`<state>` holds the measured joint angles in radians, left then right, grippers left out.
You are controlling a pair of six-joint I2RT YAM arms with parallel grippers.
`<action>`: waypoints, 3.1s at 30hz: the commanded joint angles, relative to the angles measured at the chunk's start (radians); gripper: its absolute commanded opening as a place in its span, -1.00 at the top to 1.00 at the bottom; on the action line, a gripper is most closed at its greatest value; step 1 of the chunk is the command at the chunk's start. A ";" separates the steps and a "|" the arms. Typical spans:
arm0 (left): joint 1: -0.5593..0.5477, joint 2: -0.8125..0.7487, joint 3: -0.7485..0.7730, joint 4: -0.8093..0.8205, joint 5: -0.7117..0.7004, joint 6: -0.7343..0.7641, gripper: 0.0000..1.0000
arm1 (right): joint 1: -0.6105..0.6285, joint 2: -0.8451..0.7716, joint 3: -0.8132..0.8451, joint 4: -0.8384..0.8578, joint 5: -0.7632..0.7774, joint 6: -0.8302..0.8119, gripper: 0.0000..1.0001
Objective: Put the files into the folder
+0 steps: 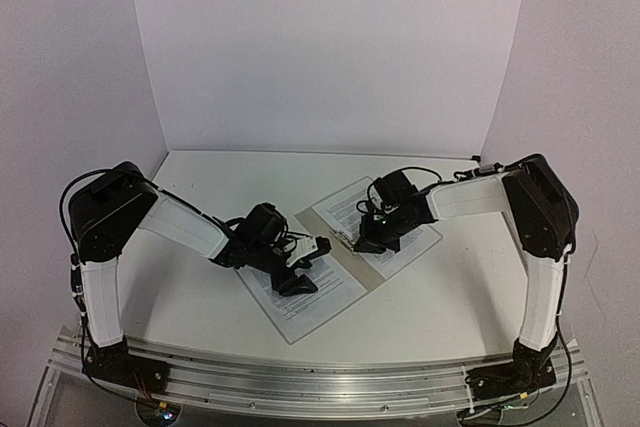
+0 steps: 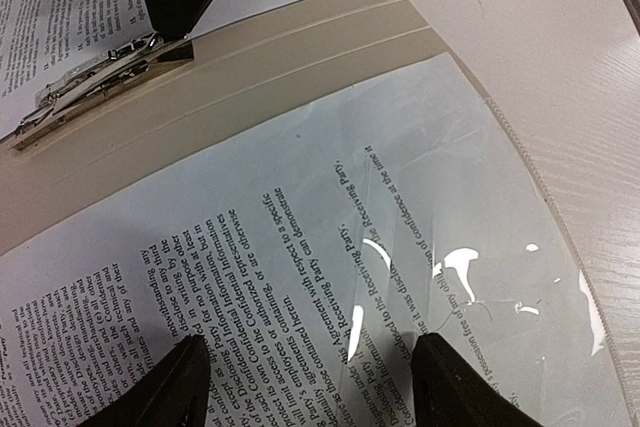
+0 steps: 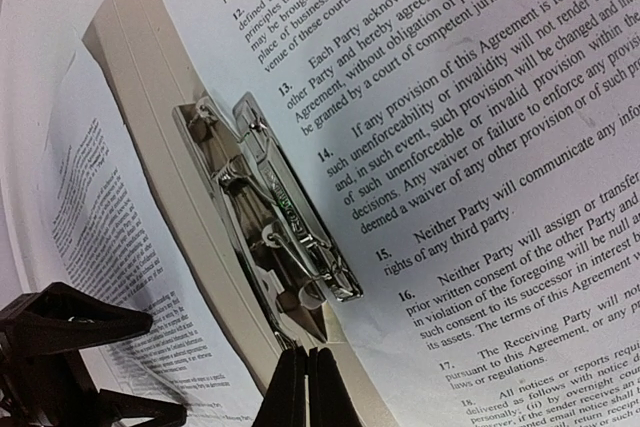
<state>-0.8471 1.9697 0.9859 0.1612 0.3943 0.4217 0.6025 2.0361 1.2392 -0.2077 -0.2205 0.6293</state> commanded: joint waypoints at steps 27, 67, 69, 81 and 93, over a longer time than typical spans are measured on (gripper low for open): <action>-0.002 0.018 -0.044 -0.066 0.073 0.018 -0.36 | -0.036 0.107 0.029 -0.171 0.032 -0.003 0.92; -0.001 0.006 -0.061 -0.050 0.085 0.023 -0.32 | -0.098 0.129 -0.037 0.062 -0.263 0.154 1.00; -0.001 0.005 -0.062 -0.051 0.086 0.024 -0.29 | -0.105 0.117 -0.037 0.061 -0.225 0.152 1.00; -0.003 0.007 -0.071 -0.071 0.148 0.074 -0.23 | -0.119 0.103 -0.035 0.059 -0.062 0.139 1.00; -0.004 0.007 -0.077 -0.080 0.179 0.098 -0.14 | -0.131 0.152 -0.035 0.059 0.020 0.131 1.00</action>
<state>-0.8436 1.9686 0.9421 0.2012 0.5359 0.5114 0.5026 2.0998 1.2453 -0.0179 -0.4523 0.7636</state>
